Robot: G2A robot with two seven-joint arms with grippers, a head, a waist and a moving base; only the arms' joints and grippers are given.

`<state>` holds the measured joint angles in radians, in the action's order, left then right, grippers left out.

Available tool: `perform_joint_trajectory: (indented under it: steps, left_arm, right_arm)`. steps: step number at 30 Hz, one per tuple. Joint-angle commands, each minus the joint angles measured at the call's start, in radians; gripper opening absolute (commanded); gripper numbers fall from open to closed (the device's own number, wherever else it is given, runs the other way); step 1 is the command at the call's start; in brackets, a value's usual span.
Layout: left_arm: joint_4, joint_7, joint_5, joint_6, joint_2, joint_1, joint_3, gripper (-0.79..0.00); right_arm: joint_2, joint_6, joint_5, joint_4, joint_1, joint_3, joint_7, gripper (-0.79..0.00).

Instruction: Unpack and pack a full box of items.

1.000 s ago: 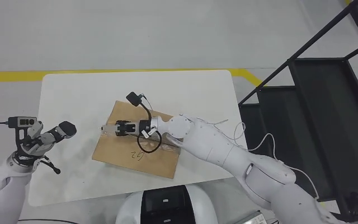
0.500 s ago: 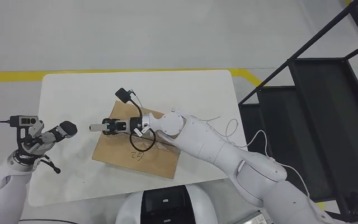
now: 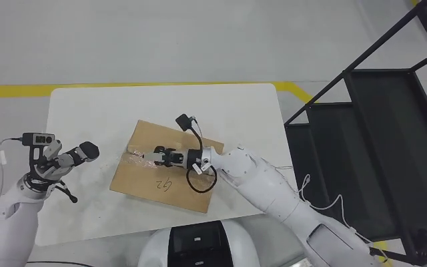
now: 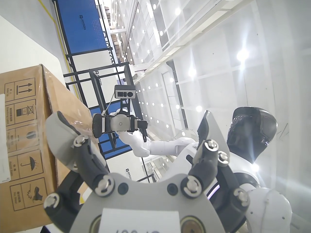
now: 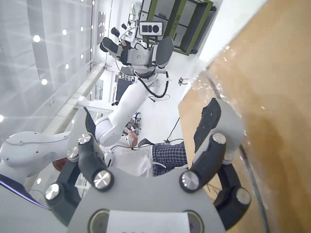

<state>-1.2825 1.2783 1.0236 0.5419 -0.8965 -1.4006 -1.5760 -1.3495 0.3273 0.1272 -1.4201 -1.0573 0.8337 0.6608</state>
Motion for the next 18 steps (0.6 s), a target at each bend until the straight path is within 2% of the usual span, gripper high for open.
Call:
perform_joint_trajectory:
  steps: [1,8,13,18]
  left_arm:
    - [0.004,0.004,-0.01,-0.004,-0.003,0.005,0.002,0.0]
    - [0.015,0.012,-0.025,-0.012,-0.013,0.015,-0.004,0.0]
    - [0.019,0.015,-0.036,-0.016,-0.021,0.018,-0.003,0.0]
    - [0.019,0.019,-0.039,-0.02,-0.028,0.02,-0.003,0.0]
  right_arm:
    - [0.019,-0.018,-0.028,-0.039,-0.063,0.048,0.0,0.0]
    - [0.053,-0.044,-0.048,-0.112,-0.177,0.14,0.024,0.0]
    - [0.062,-0.075,-0.08,-0.118,-0.195,0.152,0.038,0.0]
    - [0.064,-0.039,-0.056,-0.139,-0.2,0.161,0.036,0.0]
